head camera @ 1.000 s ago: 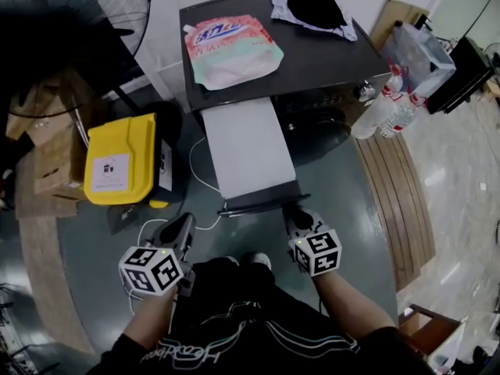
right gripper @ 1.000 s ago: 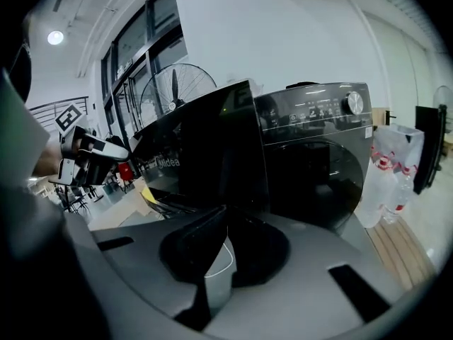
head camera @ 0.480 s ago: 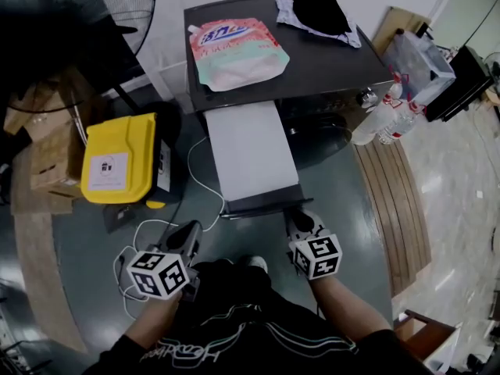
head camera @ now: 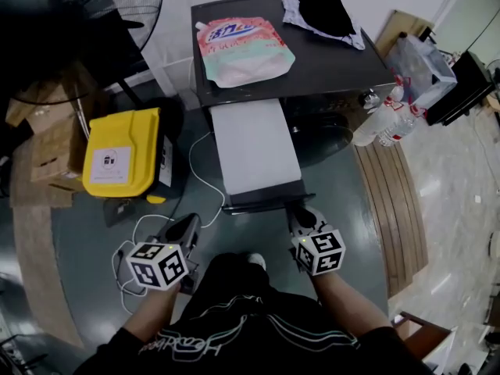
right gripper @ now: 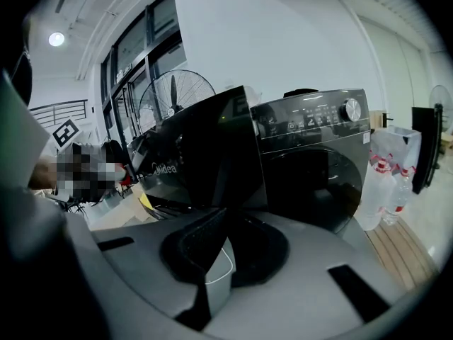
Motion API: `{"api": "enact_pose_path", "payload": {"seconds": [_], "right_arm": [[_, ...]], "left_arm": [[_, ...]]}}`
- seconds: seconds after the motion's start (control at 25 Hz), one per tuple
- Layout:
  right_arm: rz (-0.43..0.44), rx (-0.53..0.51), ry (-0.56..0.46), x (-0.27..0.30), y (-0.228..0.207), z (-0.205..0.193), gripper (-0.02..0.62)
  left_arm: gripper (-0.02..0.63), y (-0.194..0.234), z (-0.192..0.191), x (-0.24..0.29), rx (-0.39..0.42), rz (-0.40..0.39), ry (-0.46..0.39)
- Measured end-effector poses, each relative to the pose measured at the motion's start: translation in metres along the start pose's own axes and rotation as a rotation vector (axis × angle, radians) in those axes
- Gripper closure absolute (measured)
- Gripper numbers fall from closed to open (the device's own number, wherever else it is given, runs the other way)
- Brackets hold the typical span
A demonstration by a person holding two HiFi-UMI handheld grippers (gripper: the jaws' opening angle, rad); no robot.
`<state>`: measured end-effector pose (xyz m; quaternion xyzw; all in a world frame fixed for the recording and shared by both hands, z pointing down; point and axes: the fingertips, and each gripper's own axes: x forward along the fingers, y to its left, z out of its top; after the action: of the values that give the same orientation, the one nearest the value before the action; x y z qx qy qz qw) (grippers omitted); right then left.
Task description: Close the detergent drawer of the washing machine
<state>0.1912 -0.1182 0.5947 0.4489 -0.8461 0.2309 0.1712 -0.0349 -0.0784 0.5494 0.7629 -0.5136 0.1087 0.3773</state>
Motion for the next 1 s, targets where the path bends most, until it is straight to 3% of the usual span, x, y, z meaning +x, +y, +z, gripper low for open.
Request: {"api": "enact_pose_path", "payload": {"seconds": [0.44,1.0], "right_arm": [[-0.018,0.049,0.027,0.000,0.001,0.011,0.570],[-0.093,0.088,0.077,0.020,-0.002,0.027,0.569]], "left_arm": [[0.578,0.007,0.026,-0.003,-0.001,0.019,-0.012],[0.578,0.023,0.074,0.002,0.055,-0.025,0.006]]}}
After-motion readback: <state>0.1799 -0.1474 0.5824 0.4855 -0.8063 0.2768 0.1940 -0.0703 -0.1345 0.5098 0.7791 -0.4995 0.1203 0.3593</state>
